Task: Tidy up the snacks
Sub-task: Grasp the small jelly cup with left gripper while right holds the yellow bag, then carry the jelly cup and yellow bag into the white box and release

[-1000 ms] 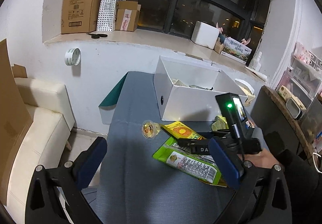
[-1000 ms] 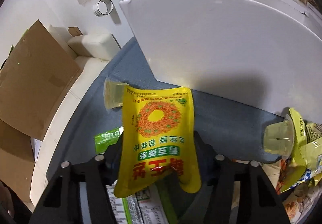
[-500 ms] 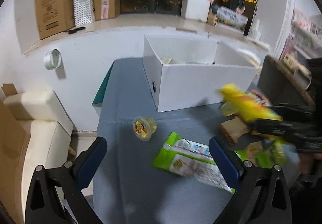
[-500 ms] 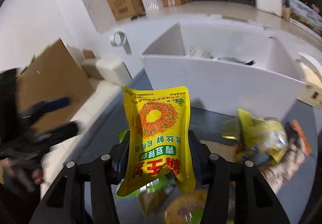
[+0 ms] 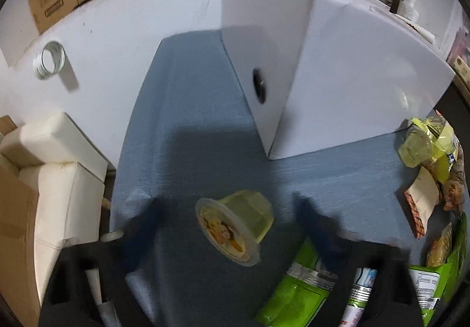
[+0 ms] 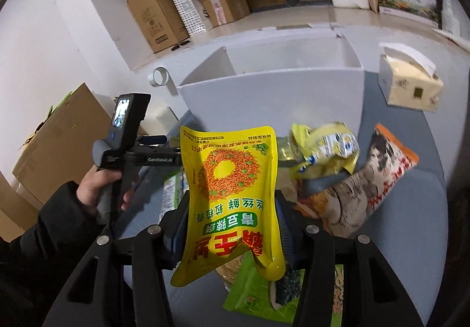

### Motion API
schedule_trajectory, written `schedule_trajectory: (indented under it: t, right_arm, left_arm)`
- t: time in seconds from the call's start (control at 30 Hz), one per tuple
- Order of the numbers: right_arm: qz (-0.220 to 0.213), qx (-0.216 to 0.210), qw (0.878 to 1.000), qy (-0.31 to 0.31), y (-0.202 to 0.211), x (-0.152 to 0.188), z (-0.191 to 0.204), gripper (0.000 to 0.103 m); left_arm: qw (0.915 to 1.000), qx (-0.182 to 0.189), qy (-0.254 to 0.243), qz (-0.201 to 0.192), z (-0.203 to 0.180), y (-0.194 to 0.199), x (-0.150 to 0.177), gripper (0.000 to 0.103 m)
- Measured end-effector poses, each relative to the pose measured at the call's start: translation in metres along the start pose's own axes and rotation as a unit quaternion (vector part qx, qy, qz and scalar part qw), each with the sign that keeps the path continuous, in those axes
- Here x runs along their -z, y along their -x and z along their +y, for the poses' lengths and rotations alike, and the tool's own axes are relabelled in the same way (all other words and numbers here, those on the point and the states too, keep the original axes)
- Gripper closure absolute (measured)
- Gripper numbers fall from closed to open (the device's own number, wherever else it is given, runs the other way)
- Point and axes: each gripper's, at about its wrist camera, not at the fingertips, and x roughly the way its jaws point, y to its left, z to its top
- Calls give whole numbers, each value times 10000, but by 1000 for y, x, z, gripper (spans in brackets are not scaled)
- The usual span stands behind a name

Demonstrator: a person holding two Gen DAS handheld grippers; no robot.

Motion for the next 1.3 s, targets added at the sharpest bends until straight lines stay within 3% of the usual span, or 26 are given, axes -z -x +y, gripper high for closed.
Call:
schedule_trajectory:
  t: [0.03, 0.13, 0.33, 0.53, 0.67, 0.83, 1.07, 1.3]
  right_arm:
    - [4, 7, 10000, -12, -1, 1, -1, 47]
    - [-4, -17, 10000, -49, 0, 2, -3, 47]
    - [-12, -41, 10000, -48, -3, 3, -2, 47]
    - [-105, -28, 9999, -64, 3, 4, -2, 47]
    - [-204, -6, 9998, -73, 10, 1, -1, 47]
    - [-441, 87, 9989, -96, 22, -16, -1, 47]
    - [-689, 400, 9968, -54, 20, -80, -15, 47]
    - [-633, 812, 9946, -146, -17, -160, -45, 47]
  left_arm:
    - [10000, 35, -21, -49, -1, 4, 0, 53]
    - [9998, 193, -105, -25, -4, 13, 2, 52]
    - [9969, 611, -129, -478, -16, 57, 11, 52]
    - [9808, 1418, -332, -1301, -41, 135, 25, 52]
    - [9759, 1428, -482, -1579, -59, 164, 20, 52]
    - [9697, 1437, -619, -1878, -70, 188, -9, 52]
    - [9687, 1333, -618, -2000, -72, 171, -87, 52]
    - [9848, 701, -367, -1543, -73, 103, -158, 52]
